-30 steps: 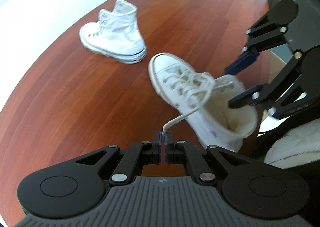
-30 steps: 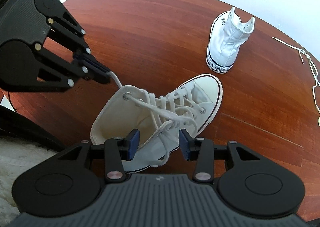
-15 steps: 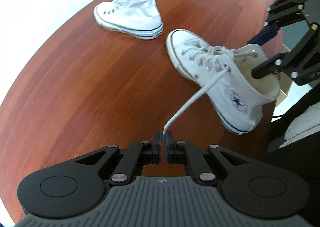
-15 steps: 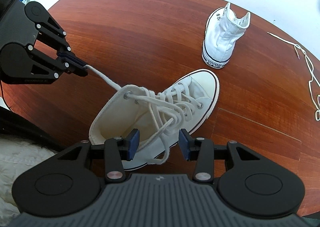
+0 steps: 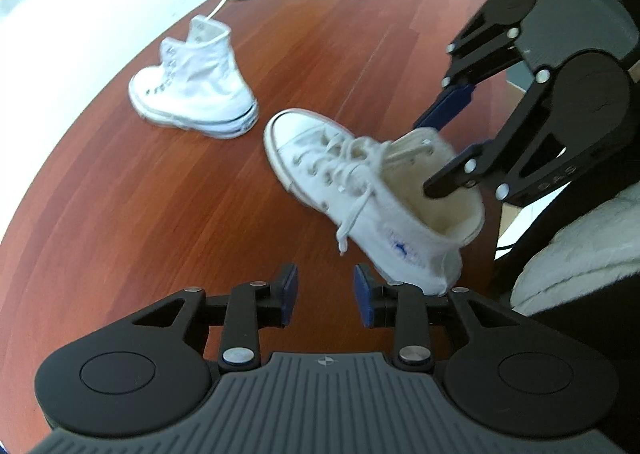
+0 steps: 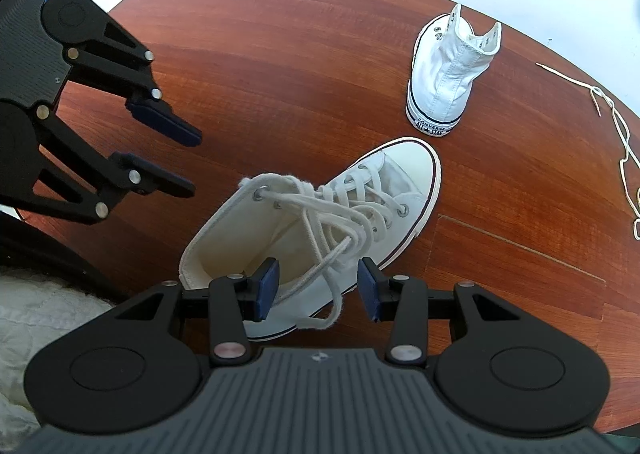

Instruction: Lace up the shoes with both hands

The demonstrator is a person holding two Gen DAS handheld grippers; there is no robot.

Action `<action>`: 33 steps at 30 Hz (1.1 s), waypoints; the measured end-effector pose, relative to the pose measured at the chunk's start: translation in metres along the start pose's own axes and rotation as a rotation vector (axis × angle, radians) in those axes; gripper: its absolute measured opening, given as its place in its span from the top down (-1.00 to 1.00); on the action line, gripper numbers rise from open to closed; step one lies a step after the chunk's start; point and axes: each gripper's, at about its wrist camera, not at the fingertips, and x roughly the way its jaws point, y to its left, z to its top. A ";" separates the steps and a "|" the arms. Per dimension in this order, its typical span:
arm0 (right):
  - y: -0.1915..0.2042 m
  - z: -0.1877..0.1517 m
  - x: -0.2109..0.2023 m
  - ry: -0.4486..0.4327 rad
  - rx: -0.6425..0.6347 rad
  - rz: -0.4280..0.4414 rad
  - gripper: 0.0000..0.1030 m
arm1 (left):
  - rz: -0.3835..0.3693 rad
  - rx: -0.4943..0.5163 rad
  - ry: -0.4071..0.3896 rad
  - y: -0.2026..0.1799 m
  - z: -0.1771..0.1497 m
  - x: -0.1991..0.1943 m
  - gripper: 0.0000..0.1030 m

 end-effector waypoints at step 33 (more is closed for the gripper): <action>-0.010 -0.001 0.002 -0.006 0.015 0.025 0.04 | 0.151 0.014 0.035 0.012 0.013 0.019 0.93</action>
